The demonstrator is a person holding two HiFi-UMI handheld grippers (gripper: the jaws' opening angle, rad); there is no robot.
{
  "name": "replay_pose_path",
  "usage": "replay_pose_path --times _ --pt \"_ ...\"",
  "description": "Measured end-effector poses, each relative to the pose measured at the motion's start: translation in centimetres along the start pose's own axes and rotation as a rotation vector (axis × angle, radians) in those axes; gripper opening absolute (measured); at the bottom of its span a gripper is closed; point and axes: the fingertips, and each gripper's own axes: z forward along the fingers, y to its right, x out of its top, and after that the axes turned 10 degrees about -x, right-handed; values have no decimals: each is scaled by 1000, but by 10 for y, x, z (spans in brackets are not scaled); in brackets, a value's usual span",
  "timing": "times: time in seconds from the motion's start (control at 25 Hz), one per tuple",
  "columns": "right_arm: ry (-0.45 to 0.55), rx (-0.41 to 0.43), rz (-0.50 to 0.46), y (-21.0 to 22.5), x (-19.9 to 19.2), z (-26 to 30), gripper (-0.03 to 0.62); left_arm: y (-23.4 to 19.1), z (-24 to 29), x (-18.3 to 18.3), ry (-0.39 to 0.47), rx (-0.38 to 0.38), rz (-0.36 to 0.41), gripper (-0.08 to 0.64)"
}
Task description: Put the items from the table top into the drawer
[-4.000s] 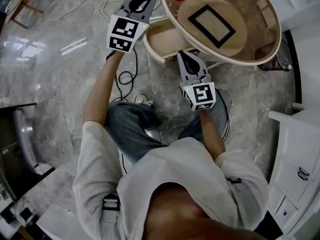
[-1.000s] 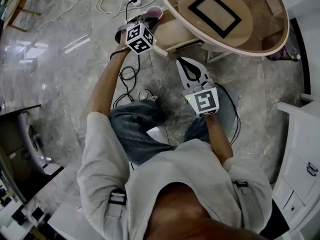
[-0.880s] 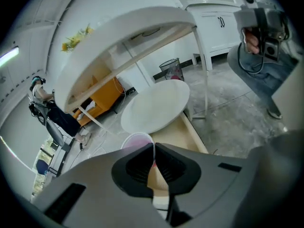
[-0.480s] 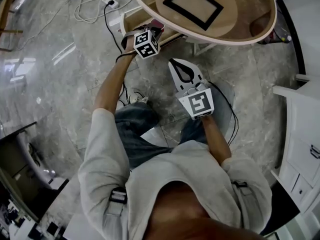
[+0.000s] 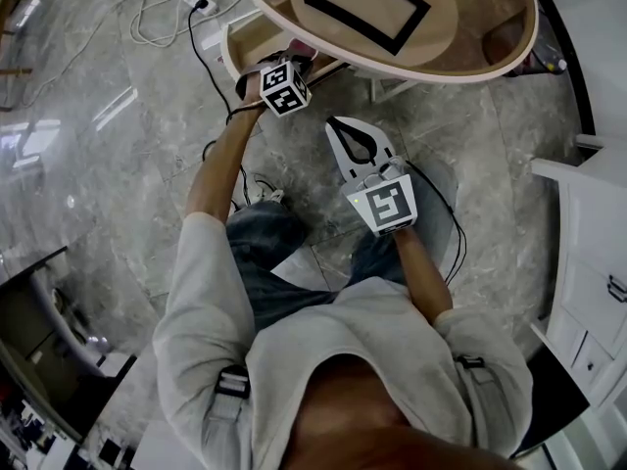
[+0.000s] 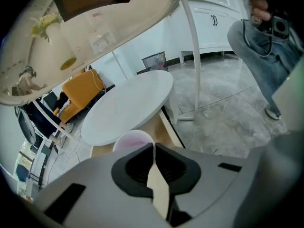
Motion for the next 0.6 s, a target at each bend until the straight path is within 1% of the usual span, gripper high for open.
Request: replay_pose_path --times 0.08,0.24,0.44,0.6 --pt "17 8 -8 -1 0 1 23 0 -1 -3 -7 -6 -1 26" --pt "-9 12 3 -5 -4 -1 23 5 2 -5 6 -15 -18 26" --pt "-14 -1 7 0 -8 -2 23 13 13 6 14 -39 1 28" --pt "-18 -12 11 5 -9 -4 23 12 16 11 19 -31 5 28"
